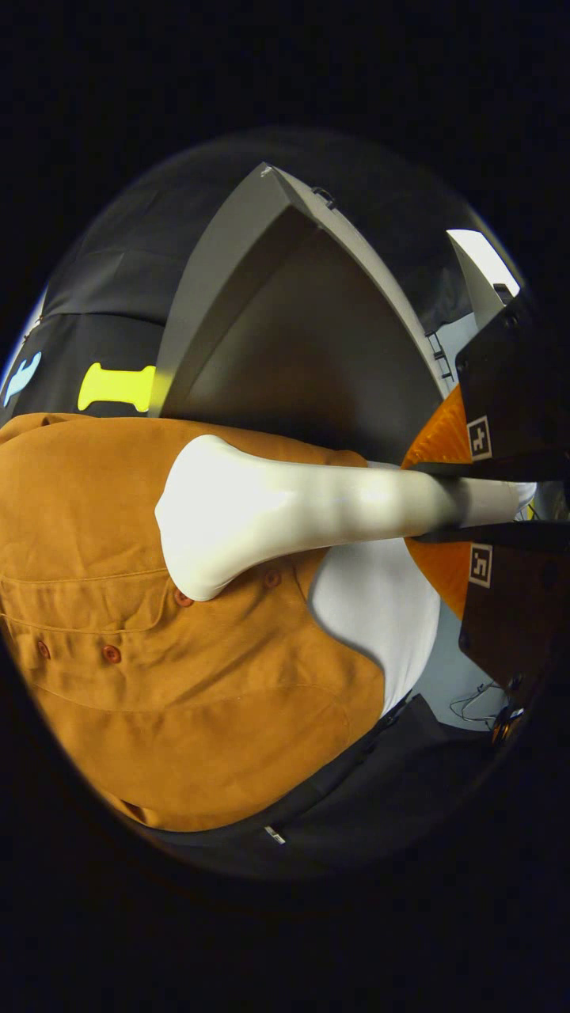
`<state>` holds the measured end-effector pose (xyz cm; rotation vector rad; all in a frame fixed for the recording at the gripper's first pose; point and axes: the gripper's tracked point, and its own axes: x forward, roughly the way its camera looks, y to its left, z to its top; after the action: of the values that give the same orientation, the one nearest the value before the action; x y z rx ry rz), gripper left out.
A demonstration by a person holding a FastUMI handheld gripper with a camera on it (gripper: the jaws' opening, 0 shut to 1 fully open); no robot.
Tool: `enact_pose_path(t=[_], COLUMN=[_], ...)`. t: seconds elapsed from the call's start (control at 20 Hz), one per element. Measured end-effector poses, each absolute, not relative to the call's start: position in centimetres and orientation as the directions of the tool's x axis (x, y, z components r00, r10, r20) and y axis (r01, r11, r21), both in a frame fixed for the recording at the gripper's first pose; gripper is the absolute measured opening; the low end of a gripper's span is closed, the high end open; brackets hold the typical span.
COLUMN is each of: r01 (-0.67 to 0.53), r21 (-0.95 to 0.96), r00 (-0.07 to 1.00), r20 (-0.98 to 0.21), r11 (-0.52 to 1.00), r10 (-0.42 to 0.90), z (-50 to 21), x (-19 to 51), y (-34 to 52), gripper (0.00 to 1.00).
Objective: Iron the clothes twice with a garment steamer, once on the left side and once on the right side.
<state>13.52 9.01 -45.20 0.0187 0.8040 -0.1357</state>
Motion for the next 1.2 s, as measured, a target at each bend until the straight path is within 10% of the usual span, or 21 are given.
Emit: enact_pose_path(t=[0.45, 1.2], r01=[0.047, -0.079], r21=[-0.046, -0.052], r00=[0.696, 0.934], r20=[-0.715, -0.352], r11=[0.998, 0.996], r10=[-0.066, 0.056], z=[-44.8, -22.6], x=[9.3, 13.8], y=[10.9, 20.7], gripper=[0.23, 0.23])
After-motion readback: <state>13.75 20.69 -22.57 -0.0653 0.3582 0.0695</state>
